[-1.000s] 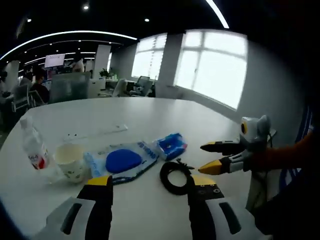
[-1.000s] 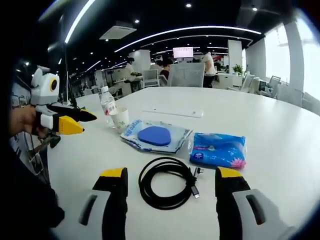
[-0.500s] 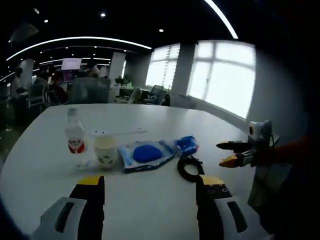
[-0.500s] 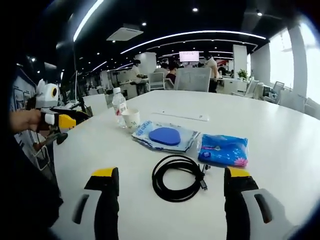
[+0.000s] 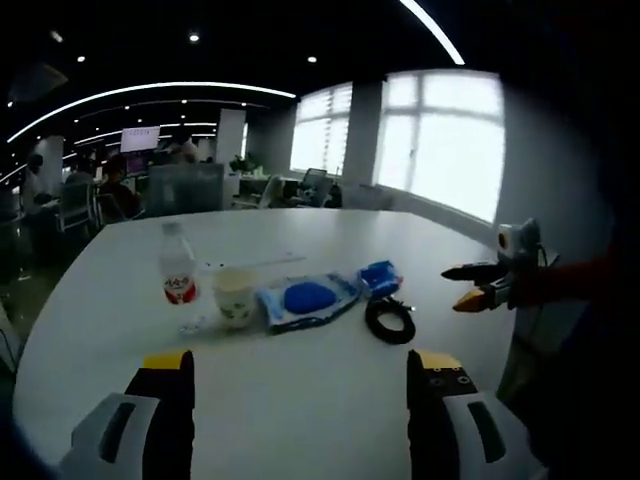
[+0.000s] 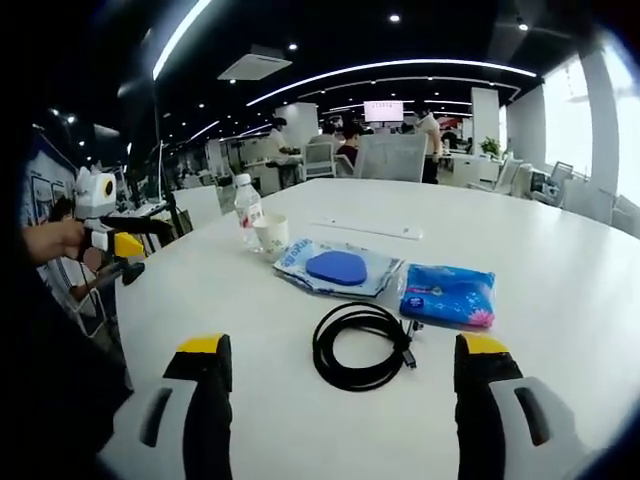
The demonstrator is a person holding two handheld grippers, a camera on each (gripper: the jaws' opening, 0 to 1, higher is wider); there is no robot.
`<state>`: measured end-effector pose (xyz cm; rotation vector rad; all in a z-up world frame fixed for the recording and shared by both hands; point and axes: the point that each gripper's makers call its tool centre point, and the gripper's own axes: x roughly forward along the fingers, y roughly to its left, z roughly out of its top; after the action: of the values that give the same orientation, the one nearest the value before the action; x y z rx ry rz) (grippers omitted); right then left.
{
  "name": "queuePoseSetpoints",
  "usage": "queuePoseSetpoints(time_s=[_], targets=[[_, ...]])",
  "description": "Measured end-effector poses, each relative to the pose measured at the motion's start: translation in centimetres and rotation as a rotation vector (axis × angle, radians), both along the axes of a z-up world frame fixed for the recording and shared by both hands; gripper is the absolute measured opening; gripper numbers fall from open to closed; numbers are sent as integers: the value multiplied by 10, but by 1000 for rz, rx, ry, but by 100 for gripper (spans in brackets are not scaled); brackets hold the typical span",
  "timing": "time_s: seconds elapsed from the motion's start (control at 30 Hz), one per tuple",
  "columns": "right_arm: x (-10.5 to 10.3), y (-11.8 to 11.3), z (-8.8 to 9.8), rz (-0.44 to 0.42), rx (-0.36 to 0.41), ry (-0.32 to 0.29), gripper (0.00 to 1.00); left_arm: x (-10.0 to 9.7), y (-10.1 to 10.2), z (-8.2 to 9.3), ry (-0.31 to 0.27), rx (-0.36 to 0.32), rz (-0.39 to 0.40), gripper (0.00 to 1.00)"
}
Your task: Arrange the tabletop items into an orderly group along one side of the table until the central work area is clear of visible clutter.
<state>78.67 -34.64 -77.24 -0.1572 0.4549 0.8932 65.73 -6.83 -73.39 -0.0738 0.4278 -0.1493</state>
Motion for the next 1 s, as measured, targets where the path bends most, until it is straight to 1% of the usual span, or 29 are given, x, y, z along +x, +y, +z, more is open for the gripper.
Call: queuePoseSetpoints(time_s=[0.03,0.1,0.17,0.27,0.47,0.53,0.67,0.83,1.0], targets=[[1,-1,2,2,-4,-19,91,-1,1,1,-2,-2,1,88],[-1,0,3,9,-6,-15,95,-4,6,0,-3,-1,5,90],[-3,0,5,15,-9,-19,97,-7,12,-1,2,4,10,91],[-4,-1,7,11,-4,-14,98,-9,12,1,-3,-4,18,94],[-7,-5,3,2,-7,7,98,-9,5,6,-4,-5,25,99],[-8,-6,2,3,-12,11,97,-9,7,7,-12,-6,17,99],[-8,-6,4,1,-12,5,97,-9,6,6,-2,-1,11,100],[-9,-6,7,5,-14,1,97,-8,7,8,-8,-1,4,100],[-12,-8,2,11,-29,11,96,-9,8,6,-6,-1,0,100]])
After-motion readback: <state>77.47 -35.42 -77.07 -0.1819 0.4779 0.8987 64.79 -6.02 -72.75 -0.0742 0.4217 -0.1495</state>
